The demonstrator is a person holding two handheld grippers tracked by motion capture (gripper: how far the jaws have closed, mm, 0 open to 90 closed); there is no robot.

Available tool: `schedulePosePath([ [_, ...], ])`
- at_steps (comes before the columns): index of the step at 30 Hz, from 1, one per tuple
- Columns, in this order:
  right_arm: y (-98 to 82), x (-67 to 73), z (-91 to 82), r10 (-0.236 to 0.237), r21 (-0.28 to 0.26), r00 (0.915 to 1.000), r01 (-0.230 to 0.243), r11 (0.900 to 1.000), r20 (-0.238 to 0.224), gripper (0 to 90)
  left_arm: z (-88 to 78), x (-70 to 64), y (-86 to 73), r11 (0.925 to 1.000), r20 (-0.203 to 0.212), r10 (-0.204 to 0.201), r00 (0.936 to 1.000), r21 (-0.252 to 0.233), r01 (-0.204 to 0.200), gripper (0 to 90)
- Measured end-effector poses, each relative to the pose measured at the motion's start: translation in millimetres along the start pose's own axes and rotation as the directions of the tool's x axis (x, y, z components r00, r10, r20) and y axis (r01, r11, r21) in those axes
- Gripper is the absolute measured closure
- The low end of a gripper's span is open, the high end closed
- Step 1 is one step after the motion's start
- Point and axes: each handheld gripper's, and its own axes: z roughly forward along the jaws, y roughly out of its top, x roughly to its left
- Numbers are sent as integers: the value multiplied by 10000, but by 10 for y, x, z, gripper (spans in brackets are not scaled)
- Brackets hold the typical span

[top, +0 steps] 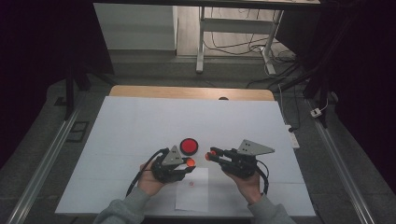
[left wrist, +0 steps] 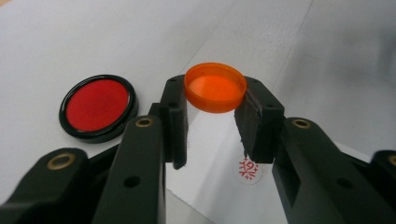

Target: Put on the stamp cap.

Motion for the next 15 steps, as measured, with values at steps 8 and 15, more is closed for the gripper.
schedulePosePath([
  [8,-20,17,35,-9,112,9999,10,9999,-105,721,59,-46,10,9999,88,113,9999,95,-114,650],
  [15,-27,19,46,-15,145,9999,18,9999,-154,721,81,-35,6,9999,95,83,9999,148,-85,650],
])
